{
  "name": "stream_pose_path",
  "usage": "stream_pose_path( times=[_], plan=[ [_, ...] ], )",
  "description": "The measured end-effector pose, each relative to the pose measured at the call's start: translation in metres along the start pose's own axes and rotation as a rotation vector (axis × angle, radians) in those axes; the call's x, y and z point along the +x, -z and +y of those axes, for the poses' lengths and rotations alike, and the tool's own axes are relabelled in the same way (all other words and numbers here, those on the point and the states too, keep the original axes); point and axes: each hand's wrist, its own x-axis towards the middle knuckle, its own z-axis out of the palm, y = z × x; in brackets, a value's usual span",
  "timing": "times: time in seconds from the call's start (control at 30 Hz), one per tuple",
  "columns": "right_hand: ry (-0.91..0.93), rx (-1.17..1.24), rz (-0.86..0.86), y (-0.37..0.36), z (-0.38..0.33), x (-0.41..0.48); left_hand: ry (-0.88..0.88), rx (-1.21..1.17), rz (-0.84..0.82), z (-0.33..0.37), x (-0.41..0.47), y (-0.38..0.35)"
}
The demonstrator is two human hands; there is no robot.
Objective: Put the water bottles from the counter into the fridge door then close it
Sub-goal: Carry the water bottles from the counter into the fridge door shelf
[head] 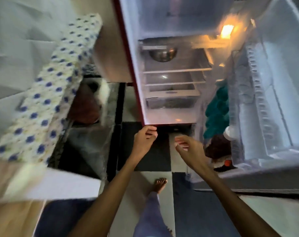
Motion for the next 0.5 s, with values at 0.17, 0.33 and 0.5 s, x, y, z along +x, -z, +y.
stream_pose_path(
  times=[0.17,0.33,0.5],
  plan=[
    [0.221,0.166,-0.274,-0.052,-0.075,-0.084,0.13,-0.099,0.369,-0.033,-0.171,0.101],
    [0.439,0.179,-0.537,-0.132,-0.154,-0.175,0.212,-0.175,0.81,-0.057,-0.324,0.192],
    [0.626,0.165,-0.738,-0.218,-0.229,-0.265,0.234,-0.208,1.227,-0.083,-0.459,0.278]
  ],
)
